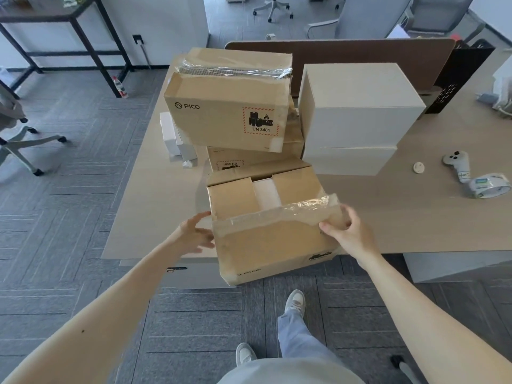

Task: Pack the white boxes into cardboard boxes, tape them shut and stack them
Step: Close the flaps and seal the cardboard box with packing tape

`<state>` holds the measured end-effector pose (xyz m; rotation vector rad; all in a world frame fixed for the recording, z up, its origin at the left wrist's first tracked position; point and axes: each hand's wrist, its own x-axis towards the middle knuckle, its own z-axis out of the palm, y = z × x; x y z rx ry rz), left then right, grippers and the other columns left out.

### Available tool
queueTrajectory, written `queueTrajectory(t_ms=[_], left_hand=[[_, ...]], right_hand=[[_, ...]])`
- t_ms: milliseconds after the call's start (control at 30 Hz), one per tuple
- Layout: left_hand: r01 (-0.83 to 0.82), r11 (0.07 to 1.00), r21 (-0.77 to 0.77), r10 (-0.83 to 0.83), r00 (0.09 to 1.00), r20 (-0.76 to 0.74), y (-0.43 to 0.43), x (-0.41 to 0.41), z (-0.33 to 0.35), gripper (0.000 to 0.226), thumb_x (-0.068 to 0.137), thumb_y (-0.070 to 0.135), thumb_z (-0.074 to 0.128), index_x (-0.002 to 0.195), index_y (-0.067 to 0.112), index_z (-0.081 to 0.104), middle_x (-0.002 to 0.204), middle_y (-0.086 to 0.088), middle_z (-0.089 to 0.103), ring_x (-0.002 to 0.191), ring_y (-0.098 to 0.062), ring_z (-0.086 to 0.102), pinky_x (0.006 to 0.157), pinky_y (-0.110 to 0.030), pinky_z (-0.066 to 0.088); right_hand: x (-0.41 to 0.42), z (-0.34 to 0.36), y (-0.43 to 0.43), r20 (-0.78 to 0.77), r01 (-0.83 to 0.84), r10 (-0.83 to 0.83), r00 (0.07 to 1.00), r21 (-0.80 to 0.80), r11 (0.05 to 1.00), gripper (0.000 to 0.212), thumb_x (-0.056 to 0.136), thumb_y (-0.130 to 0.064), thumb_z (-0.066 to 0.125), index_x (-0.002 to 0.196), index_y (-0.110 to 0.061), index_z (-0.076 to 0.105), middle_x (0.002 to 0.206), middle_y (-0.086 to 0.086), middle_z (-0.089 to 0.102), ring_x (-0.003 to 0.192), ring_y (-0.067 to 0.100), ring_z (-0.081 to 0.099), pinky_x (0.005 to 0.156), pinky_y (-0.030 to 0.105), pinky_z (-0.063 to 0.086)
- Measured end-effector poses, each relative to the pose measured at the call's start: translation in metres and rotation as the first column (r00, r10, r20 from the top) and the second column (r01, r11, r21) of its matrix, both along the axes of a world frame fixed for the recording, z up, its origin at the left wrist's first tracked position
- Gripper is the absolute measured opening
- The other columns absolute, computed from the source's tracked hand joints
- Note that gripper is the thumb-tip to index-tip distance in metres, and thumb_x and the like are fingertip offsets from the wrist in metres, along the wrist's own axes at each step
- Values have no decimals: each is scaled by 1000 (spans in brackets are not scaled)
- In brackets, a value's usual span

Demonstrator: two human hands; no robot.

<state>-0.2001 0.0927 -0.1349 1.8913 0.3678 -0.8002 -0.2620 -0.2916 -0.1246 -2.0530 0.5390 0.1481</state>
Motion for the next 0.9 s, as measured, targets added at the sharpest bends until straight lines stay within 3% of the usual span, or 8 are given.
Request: queueTrajectory(t_ms=[67, 133, 233, 367, 433, 567, 700, 900], left_hand=[[-59, 998, -24, 59, 998, -6, -2, 8, 4, 44, 99, 8, 54, 137, 30, 47, 118, -9, 71, 104, -33, 67, 95, -49, 47], [-86, 996, -11, 86, 996, 26, -6, 20, 5, 32, 102, 29, 54, 134, 27, 52, 125, -4, 65, 108, -30, 63, 94, -49, 48], [-153, 988, -8, 153, 986, 67, -17, 44, 5, 36, 100, 44, 55, 131, 27, 54, 132, 0, 59, 120, -27, 57, 93, -47, 47], [-245, 967, -67, 250, 965, 82, -27, 76, 2, 39, 95, 45, 62, 130, 34, 50, 138, 5, 52, 131, -22, 46, 103, -54, 43], [-316, 942, -115, 323, 944, 58, -30, 89, 0, 53, 92, 45, 66, 139, 30, 47, 143, 4, 49, 134, -22, 44, 104, -57, 44], [-355, 931, -83, 359, 932, 52, -25, 97, -8, 62, 90, 47, 68, 144, 25, 47, 139, 1, 51, 132, -24, 47, 97, -58, 51], [-354, 929, -110, 358, 934, 16, -10, 83, -14, 37, 95, 39, 66, 126, 20, 63, 118, 1, 64, 121, -24, 57, 99, -60, 48], [-387, 892, -234, 397, 918, -8, 8, 56, -10, 36, 97, 25, 65, 131, 26, 56, 121, -3, 64, 109, -25, 62, 93, -56, 52]], right_hand=[[4, -4, 3, -37, 4, -4, 999, 3, 1000, 77, 75, -48, 79, 139, -24, 44, 112, -7, 62, 107, 18, 58, 83, 31, 45], [9, -9, 6, -102, 19, -19, 995, -1, 1000, 86, 77, -54, 75, 146, -18, 38, 136, 1, 56, 120, 22, 54, 93, 34, 46], [15, -10, 12, -204, 44, -39, 978, 21, 999, 93, 82, -58, 69, 153, -14, 26, 155, 5, 37, 138, 27, 39, 107, 41, 37], [18, -13, 8, -336, 85, -33, 941, 143, 986, 83, 79, -62, 69, 145, -24, 36, 137, 0, 49, 113, 24, 50, 85, 45, 53], [17, -15, 7, -374, 142, -55, 926, 210, 967, 84, 74, -63, 73, 141, -27, 37, 134, -2, 48, 114, 24, 51, 75, 49, 60], [17, -20, 5, -382, 176, -75, 921, 237, 956, 104, 65, -67, 77, 148, -25, 32, 148, 3, 41, 123, 29, 51, 59, 38, 62], [17, -21, 4, -396, 141, -36, 918, 239, 961, 108, 60, -70, 77, 147, -24, 33, 144, 3, 45, 120, 28, 53, 58, 37, 61], [19, -17, 12, -411, 108, -14, 912, 207, 972, 92, 70, -61, 77, 143, -21, 36, 135, 2, 48, 116, 26, 53, 63, 42, 62]])
